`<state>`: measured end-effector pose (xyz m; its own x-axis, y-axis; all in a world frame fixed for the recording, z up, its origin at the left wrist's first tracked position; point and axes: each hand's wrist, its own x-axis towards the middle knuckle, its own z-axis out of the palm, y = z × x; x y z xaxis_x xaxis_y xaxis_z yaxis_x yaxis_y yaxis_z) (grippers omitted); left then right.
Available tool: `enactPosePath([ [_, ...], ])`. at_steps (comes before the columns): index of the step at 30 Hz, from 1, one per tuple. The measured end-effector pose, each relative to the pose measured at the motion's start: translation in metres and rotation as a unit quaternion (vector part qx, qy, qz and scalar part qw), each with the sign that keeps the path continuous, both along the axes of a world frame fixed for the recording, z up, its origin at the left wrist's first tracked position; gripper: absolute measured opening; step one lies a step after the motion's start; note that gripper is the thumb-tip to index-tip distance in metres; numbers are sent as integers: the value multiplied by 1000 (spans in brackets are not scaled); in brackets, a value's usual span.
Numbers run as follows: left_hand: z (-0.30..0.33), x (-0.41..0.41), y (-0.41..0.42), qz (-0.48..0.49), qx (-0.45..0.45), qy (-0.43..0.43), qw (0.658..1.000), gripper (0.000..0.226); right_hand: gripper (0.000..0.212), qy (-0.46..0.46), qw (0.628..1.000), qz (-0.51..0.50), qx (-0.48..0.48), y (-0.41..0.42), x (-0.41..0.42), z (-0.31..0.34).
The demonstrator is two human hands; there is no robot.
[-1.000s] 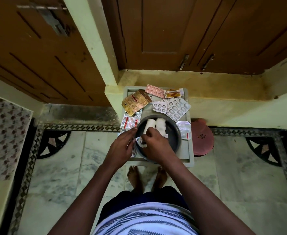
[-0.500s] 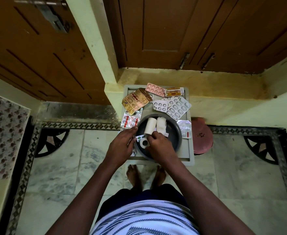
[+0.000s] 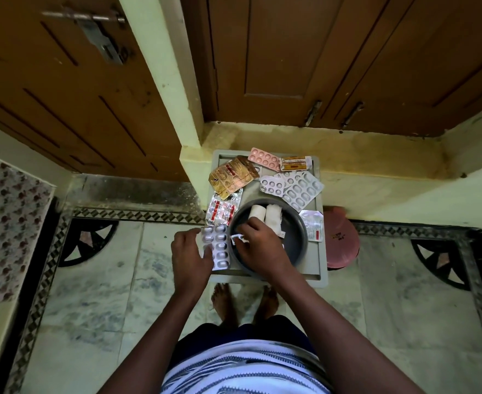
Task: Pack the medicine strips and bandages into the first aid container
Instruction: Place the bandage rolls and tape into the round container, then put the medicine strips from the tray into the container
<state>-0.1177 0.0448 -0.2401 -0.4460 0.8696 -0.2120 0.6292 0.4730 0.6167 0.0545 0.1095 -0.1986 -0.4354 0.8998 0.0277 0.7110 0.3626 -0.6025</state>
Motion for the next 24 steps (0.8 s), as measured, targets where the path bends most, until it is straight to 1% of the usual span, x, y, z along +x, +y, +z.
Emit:
enactPosePath([
  [2,-6,-3,-1,11,-62,-8,998,59,15,-4,1000,12,8,7,-10,0],
  [3,-9,-3,0,11,-79,-12,997,60,15,-11,1000,17,12,11,-15,-1],
  [4,-12,-3,1,8,-83,-15,996,54,13,-19,999,20,17,15,-19,-2],
  [6,-15,-1,3,13,-69,-31,997,33,10,-33,999,20,22,24,-25,-4],
  [7,-15,-2,4,26,-66,-47,996,28,9,-40,999,20,24,29,-28,-6],
  [11,-12,-15,6,94,-58,-104,988,24,18,-54,998,10,19,43,-33,-13],
  [14,-2,-28,3,82,-59,-167,981,17,19,-44,998,-23,23,53,-31,-13],
  [16,3,-38,3,68,-65,-206,974,18,21,-45,997,-50,27,63,-30,-10],
  [18,6,-48,9,63,-60,-218,972,20,24,-59,994,-85,24,78,-32,-7],
  [19,8,-53,14,63,-52,-219,972,21,28,-73,992,-101,16,87,-33,-6],
  [21,14,-60,26,65,-31,-223,972,23,45,-119,988,-101,-10,104,-37,-6],
  [24,20,-65,52,72,-11,-234,969,23,71,-180,983,-32,-11,124,-40,-11],
])
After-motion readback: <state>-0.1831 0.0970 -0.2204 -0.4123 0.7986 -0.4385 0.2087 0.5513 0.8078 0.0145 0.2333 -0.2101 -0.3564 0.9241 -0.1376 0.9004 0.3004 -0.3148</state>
